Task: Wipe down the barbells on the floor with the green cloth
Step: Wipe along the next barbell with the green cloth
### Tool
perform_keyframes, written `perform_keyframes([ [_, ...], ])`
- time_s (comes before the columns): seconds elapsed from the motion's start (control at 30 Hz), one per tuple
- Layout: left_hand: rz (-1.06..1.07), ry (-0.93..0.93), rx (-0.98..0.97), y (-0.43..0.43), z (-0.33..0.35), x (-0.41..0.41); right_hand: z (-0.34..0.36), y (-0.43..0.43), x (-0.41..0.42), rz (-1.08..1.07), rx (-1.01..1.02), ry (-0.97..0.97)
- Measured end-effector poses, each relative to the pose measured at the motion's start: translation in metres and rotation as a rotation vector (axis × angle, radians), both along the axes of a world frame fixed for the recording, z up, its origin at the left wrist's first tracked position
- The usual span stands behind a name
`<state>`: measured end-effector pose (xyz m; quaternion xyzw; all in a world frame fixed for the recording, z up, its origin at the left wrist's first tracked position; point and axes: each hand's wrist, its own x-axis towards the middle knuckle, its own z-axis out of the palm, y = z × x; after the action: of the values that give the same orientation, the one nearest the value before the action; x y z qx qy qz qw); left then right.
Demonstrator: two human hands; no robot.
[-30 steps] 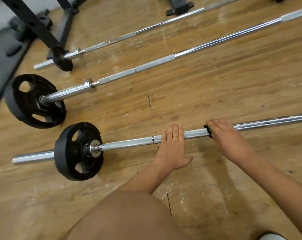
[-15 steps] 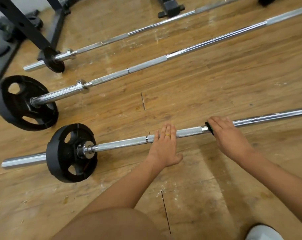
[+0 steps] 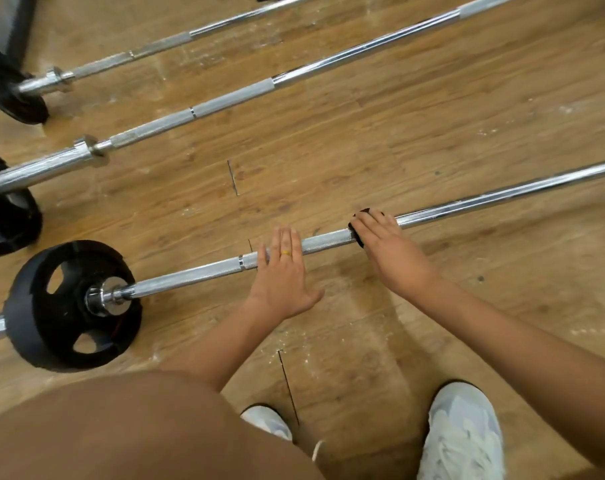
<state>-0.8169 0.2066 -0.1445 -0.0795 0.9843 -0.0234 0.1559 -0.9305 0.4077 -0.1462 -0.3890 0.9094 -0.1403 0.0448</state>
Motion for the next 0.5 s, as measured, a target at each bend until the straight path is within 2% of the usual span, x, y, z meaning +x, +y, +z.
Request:
perform_keyframes([
  [0.23,-0.012,0.062,0.004,0.003,-0.007,0.012,0.008,0.003,-0.002,-0.03,-0.05,-0.045],
  [0.43,-0.025,0.089,-0.044,0.007,-0.01,0.021,0.004,-0.006,0.0,0.12,-0.022,-0.037],
  [0.5,-0.027,0.103,-0.054,0.009,-0.011,0.024,0.002,0.002,-0.004,0.109,-0.038,-0.028],
])
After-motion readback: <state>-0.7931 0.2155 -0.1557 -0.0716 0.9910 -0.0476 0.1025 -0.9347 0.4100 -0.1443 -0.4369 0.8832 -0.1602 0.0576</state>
